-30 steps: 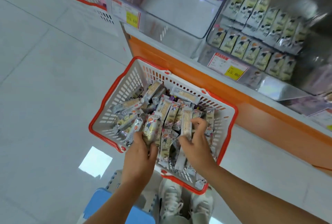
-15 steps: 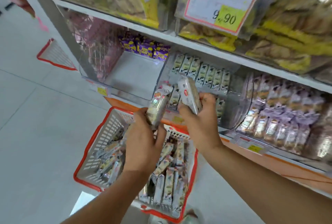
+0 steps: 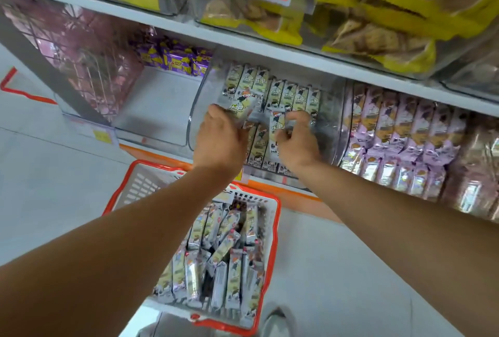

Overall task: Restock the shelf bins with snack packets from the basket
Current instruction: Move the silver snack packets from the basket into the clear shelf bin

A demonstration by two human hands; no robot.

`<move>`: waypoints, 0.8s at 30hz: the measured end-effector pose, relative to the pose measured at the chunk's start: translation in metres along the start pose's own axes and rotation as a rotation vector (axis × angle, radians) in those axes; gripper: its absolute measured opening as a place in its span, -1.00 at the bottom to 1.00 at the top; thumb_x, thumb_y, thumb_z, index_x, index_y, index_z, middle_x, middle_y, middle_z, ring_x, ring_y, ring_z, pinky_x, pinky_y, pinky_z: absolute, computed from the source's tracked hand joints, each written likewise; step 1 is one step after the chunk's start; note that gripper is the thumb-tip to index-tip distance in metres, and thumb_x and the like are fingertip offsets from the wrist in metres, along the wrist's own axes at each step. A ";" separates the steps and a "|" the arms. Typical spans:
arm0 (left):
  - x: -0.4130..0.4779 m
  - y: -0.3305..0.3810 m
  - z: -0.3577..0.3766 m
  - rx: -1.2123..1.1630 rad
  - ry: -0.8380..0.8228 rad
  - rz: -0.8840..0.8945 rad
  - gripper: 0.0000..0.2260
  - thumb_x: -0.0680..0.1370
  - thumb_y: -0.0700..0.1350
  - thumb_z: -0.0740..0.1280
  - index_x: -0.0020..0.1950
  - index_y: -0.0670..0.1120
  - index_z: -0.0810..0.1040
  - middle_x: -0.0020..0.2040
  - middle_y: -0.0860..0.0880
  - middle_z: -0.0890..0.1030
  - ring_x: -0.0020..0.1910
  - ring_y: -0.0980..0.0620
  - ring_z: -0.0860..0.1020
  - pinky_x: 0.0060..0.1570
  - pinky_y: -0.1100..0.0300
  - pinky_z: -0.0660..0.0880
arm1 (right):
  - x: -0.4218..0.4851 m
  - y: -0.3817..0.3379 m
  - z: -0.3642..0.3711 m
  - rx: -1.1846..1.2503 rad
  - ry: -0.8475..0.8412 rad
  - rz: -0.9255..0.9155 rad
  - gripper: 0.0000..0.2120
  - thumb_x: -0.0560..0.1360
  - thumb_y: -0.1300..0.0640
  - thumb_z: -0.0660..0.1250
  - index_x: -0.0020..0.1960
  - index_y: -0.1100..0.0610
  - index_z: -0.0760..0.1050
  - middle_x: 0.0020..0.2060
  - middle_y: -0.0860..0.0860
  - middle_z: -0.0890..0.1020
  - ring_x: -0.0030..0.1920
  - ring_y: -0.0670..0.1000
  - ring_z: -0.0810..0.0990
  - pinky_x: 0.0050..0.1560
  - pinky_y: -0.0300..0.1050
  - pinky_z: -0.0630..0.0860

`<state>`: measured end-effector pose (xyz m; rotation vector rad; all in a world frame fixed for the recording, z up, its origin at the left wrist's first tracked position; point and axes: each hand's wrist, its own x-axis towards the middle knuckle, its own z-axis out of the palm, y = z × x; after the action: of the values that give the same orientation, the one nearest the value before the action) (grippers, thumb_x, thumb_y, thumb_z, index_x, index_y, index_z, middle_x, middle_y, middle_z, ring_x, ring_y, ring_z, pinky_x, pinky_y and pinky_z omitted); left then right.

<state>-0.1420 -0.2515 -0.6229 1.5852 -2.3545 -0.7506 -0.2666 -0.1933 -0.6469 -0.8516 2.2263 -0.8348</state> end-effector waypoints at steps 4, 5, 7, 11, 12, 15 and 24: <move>0.011 -0.002 0.005 0.335 -0.072 -0.029 -0.69 0.58 -0.04 0.22 0.18 -0.25 0.38 0.15 -0.24 0.53 0.18 -0.24 0.46 0.03 -0.02 0.35 | 0.009 0.006 0.003 -0.213 -0.064 -0.033 -0.74 0.60 0.31 0.14 0.24 0.11 0.19 -0.33 0.02 0.48 -0.40 -0.01 0.47 -0.32 -0.05 0.52; 0.014 -0.002 0.007 0.375 -0.089 -0.041 -0.64 0.58 0.00 0.23 0.21 -0.26 0.40 0.19 -0.24 0.51 0.21 -0.24 0.43 0.09 -0.02 0.36 | 0.011 0.007 0.004 -0.271 -0.078 -0.045 -0.71 0.59 0.33 0.14 0.26 0.13 0.19 -0.30 0.05 0.51 -0.37 0.02 0.50 -0.28 -0.02 0.54; 0.019 -0.003 0.011 0.409 -0.136 -0.051 -0.54 0.58 0.09 0.23 0.26 -0.27 0.43 0.24 -0.25 0.46 0.26 -0.24 0.37 0.16 -0.02 0.36 | 0.015 0.009 0.006 -0.360 -0.110 -0.059 -0.67 0.58 0.34 0.14 0.29 0.14 0.19 -0.23 0.12 0.58 -0.30 0.09 0.55 -0.22 0.02 0.56; 0.027 -0.008 0.019 0.368 -0.220 -0.054 -0.58 0.56 0.08 0.30 0.21 -0.25 0.49 0.15 -0.22 0.50 0.17 -0.20 0.44 0.05 0.03 0.41 | 0.016 0.009 0.011 -0.493 -0.155 -0.099 -0.66 0.55 0.23 0.29 0.25 0.11 0.24 -0.03 0.13 0.54 -0.17 0.14 0.55 -0.27 -0.06 0.48; 0.029 -0.011 0.021 0.355 -0.227 -0.057 -0.65 0.55 0.05 0.33 0.13 -0.22 0.51 0.10 -0.20 0.53 0.10 -0.19 0.48 -0.03 0.05 0.40 | 0.015 0.009 0.012 -0.491 -0.162 -0.093 -0.62 0.52 0.14 0.37 0.23 0.10 0.25 0.05 0.12 0.49 -0.12 0.15 0.54 -0.25 -0.07 0.45; 0.030 -0.016 0.022 0.318 -0.242 -0.079 -0.71 0.52 0.01 0.36 -0.27 -0.13 0.39 -0.15 -0.12 0.55 -0.18 -0.11 0.44 -0.23 0.13 0.32 | 0.013 0.007 0.013 -0.452 -0.214 -0.030 -0.43 0.41 0.10 0.49 0.26 0.11 0.23 0.16 0.16 0.39 -0.01 0.19 0.54 -0.17 -0.03 0.51; 0.025 -0.003 0.021 0.157 -0.005 0.104 -0.75 0.45 0.01 0.40 -0.05 -0.16 0.56 -0.15 -0.12 0.53 -0.18 -0.15 0.51 -0.24 0.12 0.29 | 0.015 0.005 -0.001 -0.194 0.151 -0.139 -0.60 0.48 0.21 0.35 0.23 0.16 0.25 0.13 0.17 0.44 -0.04 0.19 0.55 -0.08 0.03 0.54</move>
<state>-0.1593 -0.2692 -0.6452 1.5049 -2.5324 -0.5606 -0.2784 -0.2012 -0.6548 -1.0769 2.4324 -0.7775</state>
